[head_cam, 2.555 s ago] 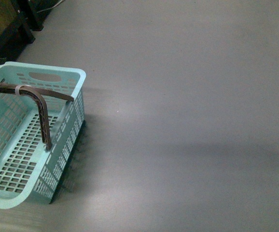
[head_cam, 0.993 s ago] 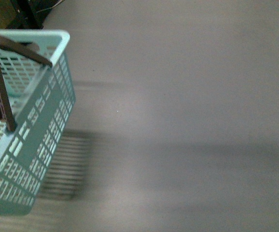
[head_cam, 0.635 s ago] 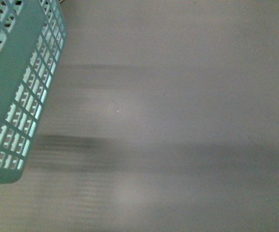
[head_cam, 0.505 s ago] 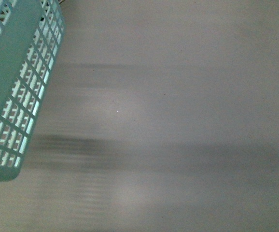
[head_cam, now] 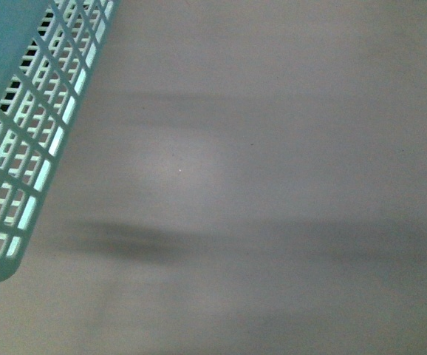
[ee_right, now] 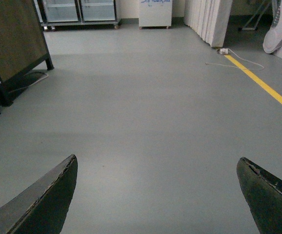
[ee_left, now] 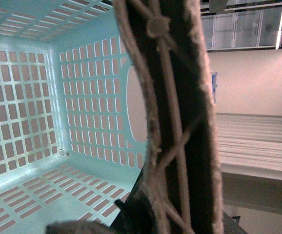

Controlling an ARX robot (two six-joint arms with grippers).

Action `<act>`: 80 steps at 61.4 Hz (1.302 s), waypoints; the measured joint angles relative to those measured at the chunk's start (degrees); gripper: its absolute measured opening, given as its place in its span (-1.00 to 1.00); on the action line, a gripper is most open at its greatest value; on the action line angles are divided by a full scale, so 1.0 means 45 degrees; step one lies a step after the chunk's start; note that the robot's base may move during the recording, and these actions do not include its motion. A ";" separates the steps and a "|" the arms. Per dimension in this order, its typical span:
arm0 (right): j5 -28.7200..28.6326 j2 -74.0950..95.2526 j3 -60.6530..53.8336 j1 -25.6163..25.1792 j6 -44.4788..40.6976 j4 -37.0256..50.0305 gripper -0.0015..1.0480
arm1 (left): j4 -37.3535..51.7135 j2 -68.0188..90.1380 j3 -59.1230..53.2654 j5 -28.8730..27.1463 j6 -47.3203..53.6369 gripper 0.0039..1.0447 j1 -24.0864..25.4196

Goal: Pick lemon and mango into basket

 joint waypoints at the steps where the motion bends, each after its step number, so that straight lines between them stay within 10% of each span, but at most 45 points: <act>1: 0.0000 0.0000 0.0000 0.0000 0.0000 0.0000 0.83 | 0.0000 0.0000 0.0000 -0.0010 0.0029 -0.92 0.0000; 80: 0.0000 0.0000 0.0000 0.0000 0.0000 0.0000 0.83 | -0.0010 0.0000 0.0015 0.0019 0.0102 -0.92 0.0000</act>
